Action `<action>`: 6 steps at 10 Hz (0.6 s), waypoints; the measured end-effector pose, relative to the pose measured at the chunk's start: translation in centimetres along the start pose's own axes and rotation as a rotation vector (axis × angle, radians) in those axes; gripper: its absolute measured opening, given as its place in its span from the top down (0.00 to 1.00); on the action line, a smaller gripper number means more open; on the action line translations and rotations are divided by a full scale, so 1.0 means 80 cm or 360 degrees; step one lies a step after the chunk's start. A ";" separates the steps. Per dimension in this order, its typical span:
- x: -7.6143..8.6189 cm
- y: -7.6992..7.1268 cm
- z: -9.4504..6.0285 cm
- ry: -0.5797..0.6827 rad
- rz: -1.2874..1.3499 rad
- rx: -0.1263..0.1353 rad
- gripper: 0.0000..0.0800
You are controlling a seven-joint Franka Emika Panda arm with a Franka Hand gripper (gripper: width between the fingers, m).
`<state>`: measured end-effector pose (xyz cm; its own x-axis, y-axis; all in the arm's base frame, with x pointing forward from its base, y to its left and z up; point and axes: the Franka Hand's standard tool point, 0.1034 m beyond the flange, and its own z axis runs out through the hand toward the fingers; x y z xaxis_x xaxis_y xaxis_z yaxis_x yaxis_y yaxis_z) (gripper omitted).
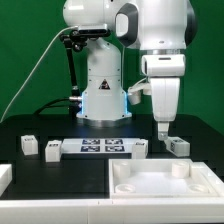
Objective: Assemble one leg
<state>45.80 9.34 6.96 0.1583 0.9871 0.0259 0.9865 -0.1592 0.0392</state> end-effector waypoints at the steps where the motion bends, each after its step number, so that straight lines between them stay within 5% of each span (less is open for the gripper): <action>1: -0.001 0.000 0.001 0.0000 0.0002 0.0003 0.19; 4: 0.000 -0.002 0.002 0.0000 0.0378 0.0007 0.19; 6: 0.006 -0.031 0.006 0.0040 0.0972 0.0022 0.19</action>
Offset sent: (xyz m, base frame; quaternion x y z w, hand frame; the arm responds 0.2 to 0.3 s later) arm 0.0000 0.0000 0.0000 0.0000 0.0000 0.2377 0.9713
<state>43.41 10.19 6.36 0.6947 0.7165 0.0634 0.7181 -0.6959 -0.0034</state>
